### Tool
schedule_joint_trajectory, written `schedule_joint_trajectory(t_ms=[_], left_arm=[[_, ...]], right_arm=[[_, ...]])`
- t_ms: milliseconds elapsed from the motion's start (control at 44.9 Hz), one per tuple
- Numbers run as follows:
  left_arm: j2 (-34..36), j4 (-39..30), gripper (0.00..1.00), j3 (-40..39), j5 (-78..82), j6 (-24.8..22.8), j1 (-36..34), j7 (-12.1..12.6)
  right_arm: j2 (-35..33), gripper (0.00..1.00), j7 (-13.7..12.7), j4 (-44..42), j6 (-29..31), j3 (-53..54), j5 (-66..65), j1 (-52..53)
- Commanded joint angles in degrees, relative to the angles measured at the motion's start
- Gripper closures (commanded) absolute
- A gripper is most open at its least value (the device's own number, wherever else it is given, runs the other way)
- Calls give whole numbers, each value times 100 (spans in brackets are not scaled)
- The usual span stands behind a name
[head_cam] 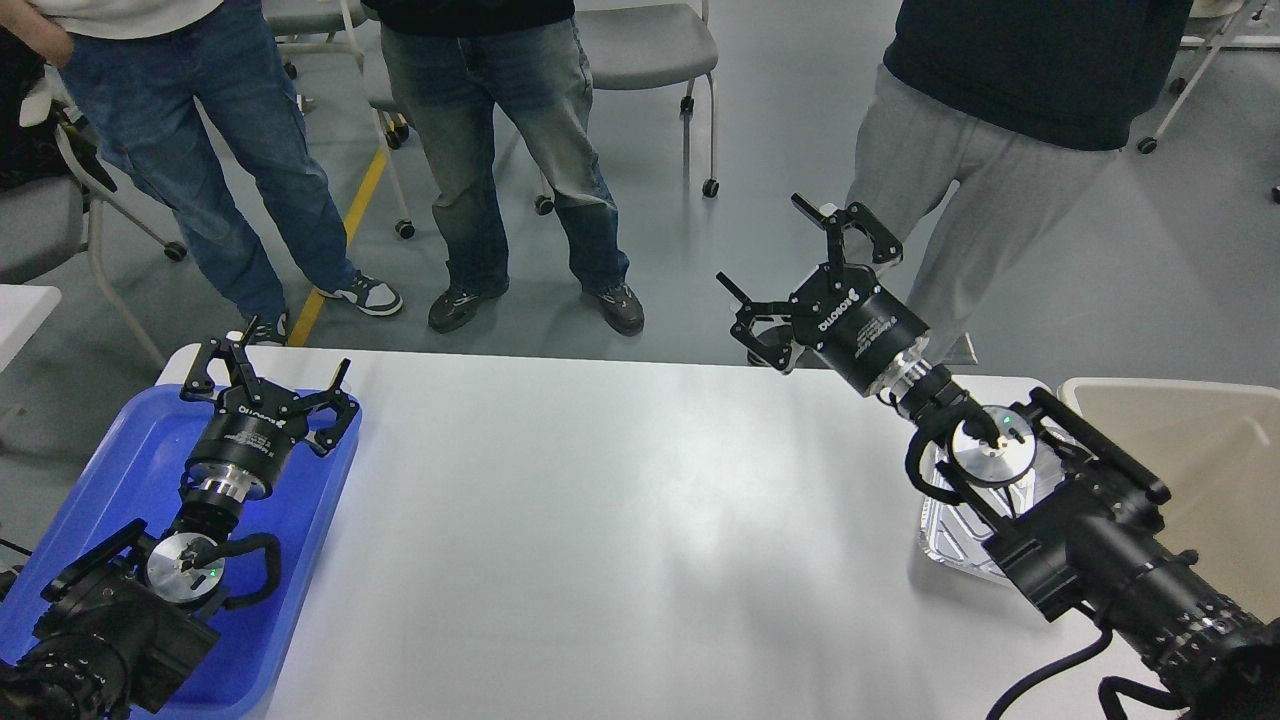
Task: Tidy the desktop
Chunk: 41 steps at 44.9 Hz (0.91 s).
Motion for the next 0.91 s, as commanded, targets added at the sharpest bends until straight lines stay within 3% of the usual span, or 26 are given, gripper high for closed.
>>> schedule_joint_trajectory(t_ms=[0,890], left_arm=[[1,-1,0,7,1,0,0,0],[-8,-1,0,7,1,0,0,9]], right_arm=[[355,0,307,-566,493,-132,-19,-265],[478,0,360,-831,528,-106,-1,-652]])
